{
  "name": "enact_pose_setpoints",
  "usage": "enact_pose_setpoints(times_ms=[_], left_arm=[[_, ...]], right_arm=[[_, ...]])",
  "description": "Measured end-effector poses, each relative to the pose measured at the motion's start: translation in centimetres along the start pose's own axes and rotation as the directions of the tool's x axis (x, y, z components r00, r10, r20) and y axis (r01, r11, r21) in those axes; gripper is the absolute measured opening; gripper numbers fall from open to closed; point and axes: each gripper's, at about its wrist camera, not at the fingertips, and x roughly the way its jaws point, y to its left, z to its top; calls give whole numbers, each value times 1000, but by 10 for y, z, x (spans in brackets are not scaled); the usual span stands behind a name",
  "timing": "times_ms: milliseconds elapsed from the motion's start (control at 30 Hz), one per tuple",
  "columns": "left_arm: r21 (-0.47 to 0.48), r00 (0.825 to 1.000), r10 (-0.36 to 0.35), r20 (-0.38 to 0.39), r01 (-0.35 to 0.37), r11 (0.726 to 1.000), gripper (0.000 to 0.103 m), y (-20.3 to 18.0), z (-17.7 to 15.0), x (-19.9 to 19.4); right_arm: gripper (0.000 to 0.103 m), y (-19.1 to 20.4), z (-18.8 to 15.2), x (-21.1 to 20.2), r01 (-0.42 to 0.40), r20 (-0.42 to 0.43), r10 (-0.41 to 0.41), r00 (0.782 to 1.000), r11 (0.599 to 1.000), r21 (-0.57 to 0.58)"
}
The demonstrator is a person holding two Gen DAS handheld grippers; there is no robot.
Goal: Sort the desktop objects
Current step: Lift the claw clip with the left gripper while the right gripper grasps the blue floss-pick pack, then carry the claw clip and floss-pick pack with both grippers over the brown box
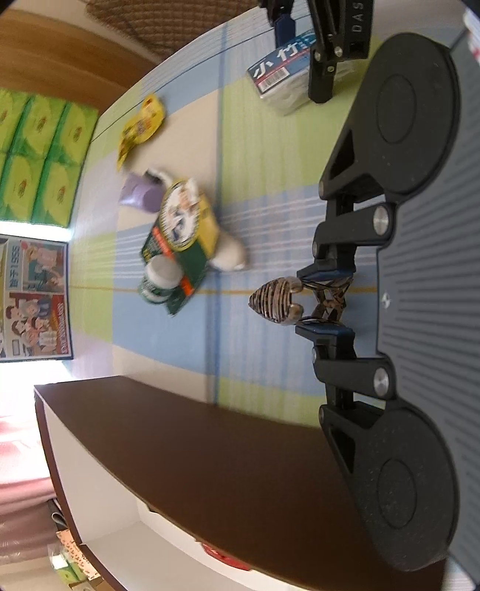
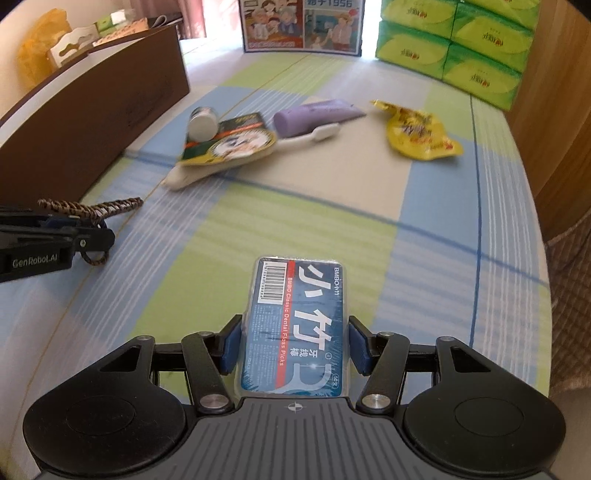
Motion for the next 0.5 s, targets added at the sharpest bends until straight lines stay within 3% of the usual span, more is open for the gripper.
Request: enact_pose_setpoints(times_ms=[267, 500], left_arm=[[-2, 997, -59, -41, 59, 998, 19, -2, -32, -34], [15, 996, -85, 6, 84, 996, 19, -2, -38, -67]], right_arm=[[54, 19, -14, -16, -54, -20, 54, 998, 998, -12], [54, 44, -12, -33, -72, 16, 73, 997, 996, -47]])
